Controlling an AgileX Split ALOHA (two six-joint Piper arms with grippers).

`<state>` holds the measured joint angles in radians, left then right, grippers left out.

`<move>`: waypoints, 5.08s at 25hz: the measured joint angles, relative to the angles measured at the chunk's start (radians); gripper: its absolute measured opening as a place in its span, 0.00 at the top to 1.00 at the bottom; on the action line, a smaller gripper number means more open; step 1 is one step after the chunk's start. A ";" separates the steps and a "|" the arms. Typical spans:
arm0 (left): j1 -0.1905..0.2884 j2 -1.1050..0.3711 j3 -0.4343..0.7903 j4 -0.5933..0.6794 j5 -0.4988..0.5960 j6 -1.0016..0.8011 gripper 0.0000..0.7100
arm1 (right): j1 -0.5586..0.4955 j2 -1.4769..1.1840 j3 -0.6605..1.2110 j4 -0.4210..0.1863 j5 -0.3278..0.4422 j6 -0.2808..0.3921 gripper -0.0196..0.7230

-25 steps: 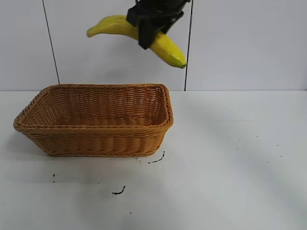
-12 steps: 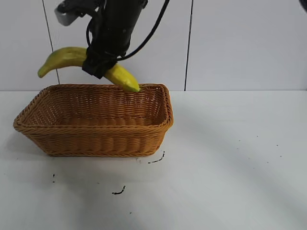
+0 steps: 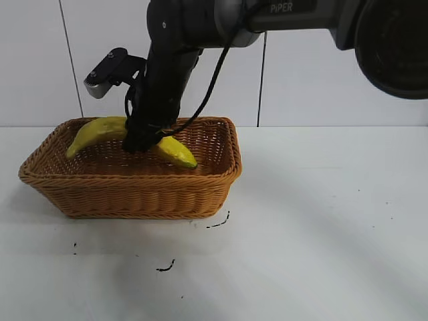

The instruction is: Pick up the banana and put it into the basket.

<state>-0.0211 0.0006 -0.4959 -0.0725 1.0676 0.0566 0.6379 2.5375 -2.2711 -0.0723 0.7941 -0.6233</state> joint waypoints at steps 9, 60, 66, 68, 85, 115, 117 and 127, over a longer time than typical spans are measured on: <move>0.000 0.000 0.000 0.000 0.000 0.000 0.03 | 0.000 0.000 0.000 0.000 0.009 0.082 0.11; 0.000 0.000 0.000 0.000 0.000 0.000 0.03 | -0.686 -0.612 0.652 0.088 0.422 0.573 0.04; 0.000 0.000 0.000 0.000 0.000 0.000 0.03 | -0.686 -0.852 0.961 0.093 0.422 0.572 0.04; 0.000 0.000 0.000 0.000 0.000 0.000 0.03 | -0.686 -0.934 1.048 0.094 0.422 0.570 0.04; 0.000 0.000 0.000 0.000 0.000 0.000 0.03 | -0.686 -1.672 1.596 0.153 0.325 0.569 0.04; 0.000 0.000 0.000 0.000 0.000 0.000 0.03 | -0.596 -2.509 1.776 0.151 0.226 0.569 0.04; 0.000 0.000 0.000 0.000 0.000 0.000 0.03 | -0.596 -2.539 1.776 0.151 0.226 0.569 0.04; 0.000 0.000 0.000 0.000 0.000 0.000 0.03 | -0.596 -2.541 1.776 0.155 0.227 0.569 0.04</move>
<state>-0.0211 0.0006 -0.4959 -0.0725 1.0676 0.0566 0.0419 -0.0039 -0.4956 0.0829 1.0210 -0.0543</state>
